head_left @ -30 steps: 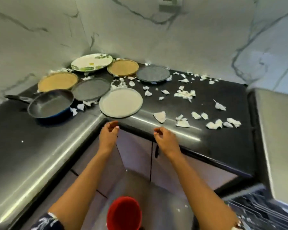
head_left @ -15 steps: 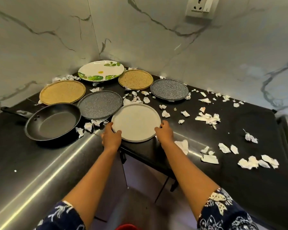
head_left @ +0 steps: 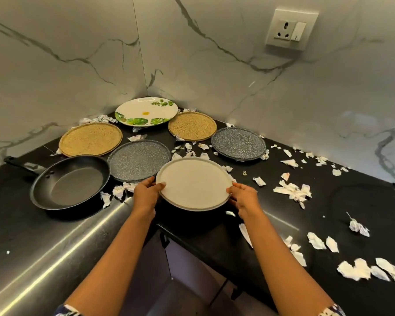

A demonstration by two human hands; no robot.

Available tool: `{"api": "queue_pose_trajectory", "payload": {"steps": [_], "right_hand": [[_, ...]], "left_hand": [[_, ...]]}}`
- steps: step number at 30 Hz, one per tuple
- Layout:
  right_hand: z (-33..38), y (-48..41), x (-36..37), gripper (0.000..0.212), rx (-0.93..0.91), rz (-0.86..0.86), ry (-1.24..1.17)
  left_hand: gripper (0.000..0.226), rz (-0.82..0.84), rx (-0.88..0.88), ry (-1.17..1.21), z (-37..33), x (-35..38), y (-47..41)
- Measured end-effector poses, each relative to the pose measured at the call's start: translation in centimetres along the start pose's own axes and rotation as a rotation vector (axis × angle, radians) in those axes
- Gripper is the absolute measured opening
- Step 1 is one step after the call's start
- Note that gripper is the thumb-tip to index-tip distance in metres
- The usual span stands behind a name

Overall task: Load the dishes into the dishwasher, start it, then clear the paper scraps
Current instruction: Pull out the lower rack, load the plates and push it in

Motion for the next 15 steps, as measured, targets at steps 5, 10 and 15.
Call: {"api": "queue_pose_trajectory", "payload": {"steps": [5, 10, 15], "right_hand": [[4.9, -0.6, 0.6, 0.027, -0.085, 0.134, 0.089], [9.6, -4.8, -0.8, 0.019, -0.136, 0.079, 0.18], [11.6, -12.5, -6.1, 0.014, 0.021, -0.232, 0.135]], "left_hand": [[0.04, 0.12, -0.098, 0.229, -0.7, 4.1, 0.1], [0.042, 0.049, -0.095, 0.37, -1.8, 5.8, -1.6], [0.057, -0.023, -0.027, 0.455, -2.0, 7.4, -3.5]]}}
Point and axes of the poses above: each hand's wrist, its own y-axis away from the middle knuckle, its own x-axis out of the palm, z = x × y, the point moved 8 cm from there along -y, towards the middle knuckle, and after that the axes turned 7 degrees about x, right-handed, at the moved point
